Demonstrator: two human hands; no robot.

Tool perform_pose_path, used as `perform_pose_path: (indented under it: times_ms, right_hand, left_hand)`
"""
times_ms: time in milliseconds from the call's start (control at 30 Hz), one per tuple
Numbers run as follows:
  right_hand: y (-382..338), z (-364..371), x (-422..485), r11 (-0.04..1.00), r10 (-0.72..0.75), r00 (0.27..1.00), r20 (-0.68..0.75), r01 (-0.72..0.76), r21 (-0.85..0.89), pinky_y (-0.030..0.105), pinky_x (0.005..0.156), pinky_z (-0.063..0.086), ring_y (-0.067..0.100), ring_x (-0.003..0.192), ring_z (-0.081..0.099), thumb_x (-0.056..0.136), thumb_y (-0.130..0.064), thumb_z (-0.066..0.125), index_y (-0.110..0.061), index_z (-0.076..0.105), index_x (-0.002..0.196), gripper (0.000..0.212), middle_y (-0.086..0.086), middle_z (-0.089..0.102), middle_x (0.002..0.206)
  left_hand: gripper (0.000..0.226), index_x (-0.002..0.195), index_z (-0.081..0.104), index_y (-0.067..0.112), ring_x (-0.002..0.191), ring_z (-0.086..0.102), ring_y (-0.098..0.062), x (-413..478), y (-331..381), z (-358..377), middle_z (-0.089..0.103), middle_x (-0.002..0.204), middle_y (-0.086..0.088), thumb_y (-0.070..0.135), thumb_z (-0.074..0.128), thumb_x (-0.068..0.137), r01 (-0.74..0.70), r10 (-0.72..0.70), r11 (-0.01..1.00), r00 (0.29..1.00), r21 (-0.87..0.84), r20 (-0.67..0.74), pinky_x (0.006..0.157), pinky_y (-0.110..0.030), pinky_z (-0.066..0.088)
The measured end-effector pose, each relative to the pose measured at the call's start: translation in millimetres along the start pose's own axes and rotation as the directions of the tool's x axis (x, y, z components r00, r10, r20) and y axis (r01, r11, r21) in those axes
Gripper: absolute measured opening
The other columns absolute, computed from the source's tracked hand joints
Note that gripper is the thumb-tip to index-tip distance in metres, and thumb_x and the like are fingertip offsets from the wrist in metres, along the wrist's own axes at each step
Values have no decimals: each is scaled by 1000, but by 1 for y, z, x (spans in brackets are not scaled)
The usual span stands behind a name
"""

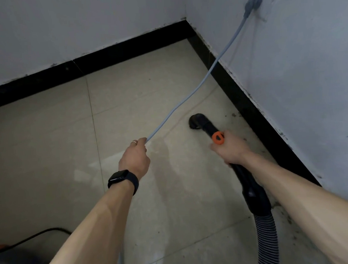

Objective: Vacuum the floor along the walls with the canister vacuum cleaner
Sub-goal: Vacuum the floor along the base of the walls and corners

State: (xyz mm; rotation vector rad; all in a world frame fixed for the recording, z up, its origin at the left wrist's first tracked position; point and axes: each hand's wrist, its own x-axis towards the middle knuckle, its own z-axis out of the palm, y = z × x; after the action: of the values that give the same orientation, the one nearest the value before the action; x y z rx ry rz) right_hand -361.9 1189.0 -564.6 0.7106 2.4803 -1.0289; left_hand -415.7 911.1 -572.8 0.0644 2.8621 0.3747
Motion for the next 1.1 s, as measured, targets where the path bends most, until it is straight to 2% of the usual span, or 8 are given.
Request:
perform_pose_path:
  times_ms: [133,200,300,500,600,700,900,1100]
  right_hand:
    - [-20,33,-15,993,-107,985,135,113,-37,38,63,53,33,77,67,91,-40,65,-16,48,115,38,12,65,97]
    - [-27,48,-29,978,-145,972,186,170,-122,40,67,54,34,84,67,92,-38,62,-15,45,120,40,14,64,102]
    - [-20,63,-59,947,-168,965,200,214,-240,36,71,46,39,96,65,96,-35,57,-13,41,124,39,17,64,109]
    - [31,61,-107,917,-149,987,67,163,-363,38,66,50,32,84,65,103,-34,50,-16,36,124,31,11,65,100]
    - [48,53,-109,908,-129,991,-22,109,-404,39,65,50,30,79,62,104,-33,50,-14,35,126,32,11,64,99]
    - [53,43,-103,907,-118,990,-73,78,-413,38,64,47,28,75,54,105,-30,50,-12,36,126,32,9,60,94]
    - [47,31,-84,898,-103,987,-127,37,-438,36,60,42,28,76,58,104,-24,53,-9,36,132,37,12,65,102]
    - [38,15,-58,875,-93,985,-143,12,-485,37,59,39,27,74,53,102,-18,54,-5,34,135,40,15,66,107]
  left_hand:
    - [51,140,44,18,96,54,-23,-3,5,1,54,116,-3,0,46,92,-3,3,1000,1000,13,6,80,-39,51]
    - [51,140,44,18,97,54,-24,-3,5,1,54,116,-4,1,46,92,-6,5,1000,1000,17,15,80,-39,50]
    - [54,143,42,19,104,55,-27,-8,5,3,54,119,-5,1,45,91,-16,16,1000,999,12,37,82,-39,48]
    - [56,143,38,22,101,55,-28,-26,16,14,53,120,-6,0,44,92,-26,26,1000,998,6,64,77,-40,49]
    - [73,149,22,31,98,57,-30,-32,22,16,52,122,-8,-3,42,88,-48,48,999,998,-13,43,77,-47,55]
    - [84,150,14,40,96,57,-30,-33,26,14,50,122,-8,-6,41,85,-67,68,998,997,-17,35,73,-49,56]
    - [86,147,13,46,93,57,-29,-32,32,15,51,120,-8,-8,39,84,-67,67,998,997,1,43,72,-49,56]
    - [84,148,16,46,98,57,-28,-27,42,26,51,122,-6,-6,37,85,-56,55,998,996,3,74,76,-48,55]
